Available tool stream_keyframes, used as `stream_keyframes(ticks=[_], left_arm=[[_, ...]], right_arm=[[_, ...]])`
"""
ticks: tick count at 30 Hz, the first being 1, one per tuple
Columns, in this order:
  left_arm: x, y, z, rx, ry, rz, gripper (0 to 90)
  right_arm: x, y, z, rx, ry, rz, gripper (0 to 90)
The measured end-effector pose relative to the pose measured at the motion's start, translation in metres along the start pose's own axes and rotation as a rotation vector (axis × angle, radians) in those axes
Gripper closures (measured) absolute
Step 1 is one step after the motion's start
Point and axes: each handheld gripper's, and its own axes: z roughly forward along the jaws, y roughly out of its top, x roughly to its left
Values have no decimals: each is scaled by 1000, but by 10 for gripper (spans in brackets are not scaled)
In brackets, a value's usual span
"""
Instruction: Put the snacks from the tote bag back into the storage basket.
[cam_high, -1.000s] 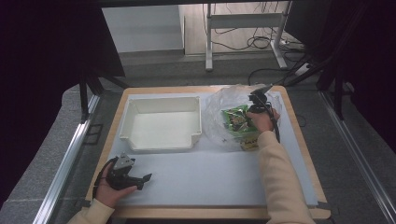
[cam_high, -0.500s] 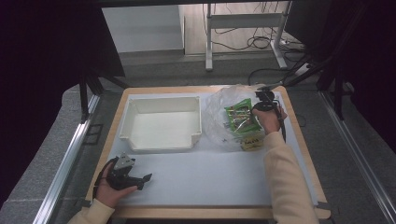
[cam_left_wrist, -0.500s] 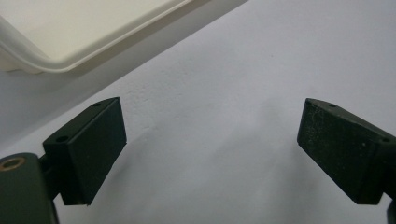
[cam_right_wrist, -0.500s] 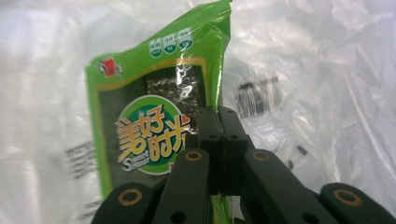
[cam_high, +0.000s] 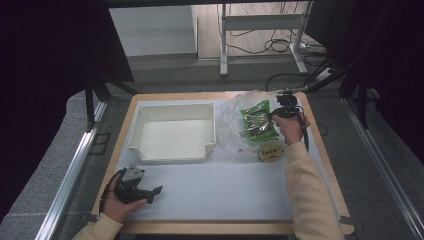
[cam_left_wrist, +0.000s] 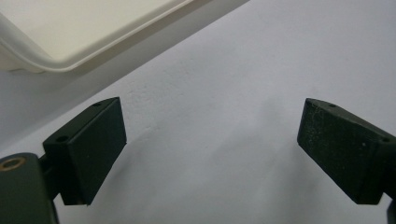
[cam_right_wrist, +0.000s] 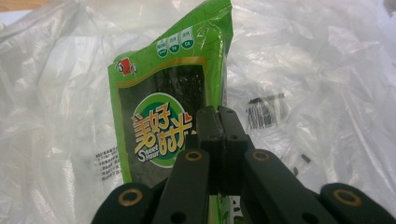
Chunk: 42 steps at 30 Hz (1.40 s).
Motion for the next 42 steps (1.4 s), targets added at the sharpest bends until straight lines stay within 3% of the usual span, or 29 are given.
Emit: stream_keyframes(ticks=[29, 42], left_arm=[[0, 0, 1, 6, 4, 0, 81], [0, 0, 1, 10, 5, 2, 81]], right_arm=[[-15, -3, -35, -132, 132, 46, 896], [-11, -4, -42, -161, 173, 38, 896]])
